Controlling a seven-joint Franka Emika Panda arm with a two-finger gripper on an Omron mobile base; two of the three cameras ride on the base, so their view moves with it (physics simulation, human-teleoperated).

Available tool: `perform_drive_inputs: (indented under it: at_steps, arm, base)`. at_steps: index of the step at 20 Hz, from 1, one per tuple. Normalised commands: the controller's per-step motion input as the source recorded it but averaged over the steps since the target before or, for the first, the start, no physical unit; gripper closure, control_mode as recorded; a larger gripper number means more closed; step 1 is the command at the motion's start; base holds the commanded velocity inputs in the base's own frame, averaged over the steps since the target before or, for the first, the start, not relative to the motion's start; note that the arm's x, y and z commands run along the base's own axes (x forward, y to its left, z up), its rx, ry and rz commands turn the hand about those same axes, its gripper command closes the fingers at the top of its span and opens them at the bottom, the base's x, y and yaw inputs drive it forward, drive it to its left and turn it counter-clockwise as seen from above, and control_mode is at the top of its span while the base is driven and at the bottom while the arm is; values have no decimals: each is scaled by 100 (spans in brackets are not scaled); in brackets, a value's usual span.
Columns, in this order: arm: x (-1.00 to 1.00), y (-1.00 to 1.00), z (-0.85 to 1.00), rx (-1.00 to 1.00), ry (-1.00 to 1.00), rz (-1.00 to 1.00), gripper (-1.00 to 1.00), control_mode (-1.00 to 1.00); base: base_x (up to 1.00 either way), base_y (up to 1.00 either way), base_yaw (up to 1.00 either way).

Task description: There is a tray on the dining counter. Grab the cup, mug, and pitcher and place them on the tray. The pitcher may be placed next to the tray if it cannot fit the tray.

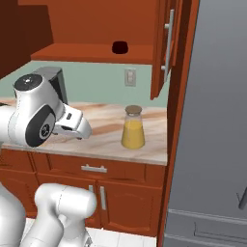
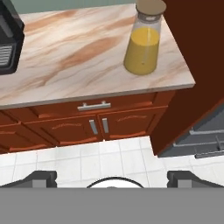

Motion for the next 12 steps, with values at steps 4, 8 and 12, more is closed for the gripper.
perform_drive_inputs:
  at_steps: [4, 8, 12]
  arm:
    - [0, 0, 0, 0, 0, 0, -100, 100]
    - [0, 0, 0, 0, 0, 0, -100, 100]
    - [0, 0, 0, 0, 0, 0, -100, 100]
  base:
    - [47, 0, -4]
    - [40, 0, -2]
    - [31, 0, 0]
